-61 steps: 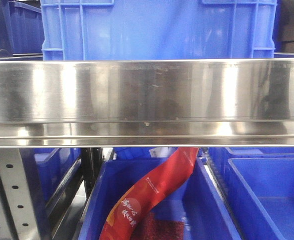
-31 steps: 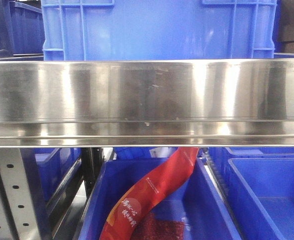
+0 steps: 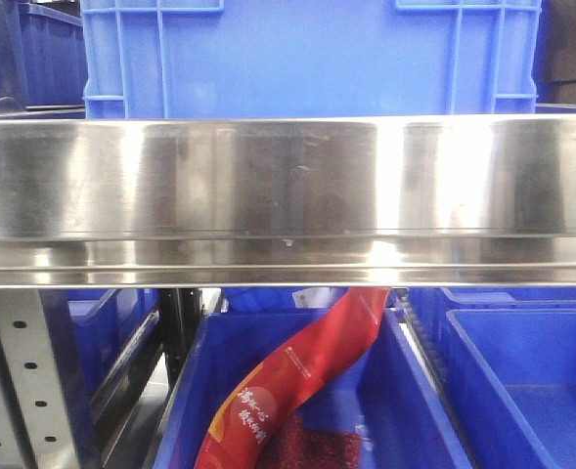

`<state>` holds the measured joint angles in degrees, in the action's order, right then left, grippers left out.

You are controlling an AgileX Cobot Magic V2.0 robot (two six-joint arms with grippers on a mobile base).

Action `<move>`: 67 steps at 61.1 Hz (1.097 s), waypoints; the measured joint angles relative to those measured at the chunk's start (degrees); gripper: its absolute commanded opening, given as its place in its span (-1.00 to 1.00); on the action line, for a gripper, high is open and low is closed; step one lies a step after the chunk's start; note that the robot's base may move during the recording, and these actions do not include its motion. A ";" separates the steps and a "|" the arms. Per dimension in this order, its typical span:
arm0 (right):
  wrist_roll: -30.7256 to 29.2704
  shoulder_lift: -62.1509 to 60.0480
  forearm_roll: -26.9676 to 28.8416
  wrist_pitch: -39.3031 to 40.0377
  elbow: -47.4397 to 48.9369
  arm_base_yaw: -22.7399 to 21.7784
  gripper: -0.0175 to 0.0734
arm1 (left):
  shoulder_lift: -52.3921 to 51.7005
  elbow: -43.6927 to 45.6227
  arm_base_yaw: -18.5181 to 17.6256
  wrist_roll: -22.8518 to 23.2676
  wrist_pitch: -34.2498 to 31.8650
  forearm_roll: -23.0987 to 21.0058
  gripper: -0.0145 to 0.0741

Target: Grab block from conveyor and place in blue bin

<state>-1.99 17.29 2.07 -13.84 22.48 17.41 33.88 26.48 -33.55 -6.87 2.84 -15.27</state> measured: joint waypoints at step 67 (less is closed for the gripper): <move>0.00 -17.01 -2.39 5.84 -19.59 -18.10 -0.98 | -0.66 -0.10 0.11 0.00 -1.50 -0.22 -0.92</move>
<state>-1.99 0.28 -0.31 -8.01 2.89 -0.68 33.22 26.38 -33.44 -6.87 1.34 -15.49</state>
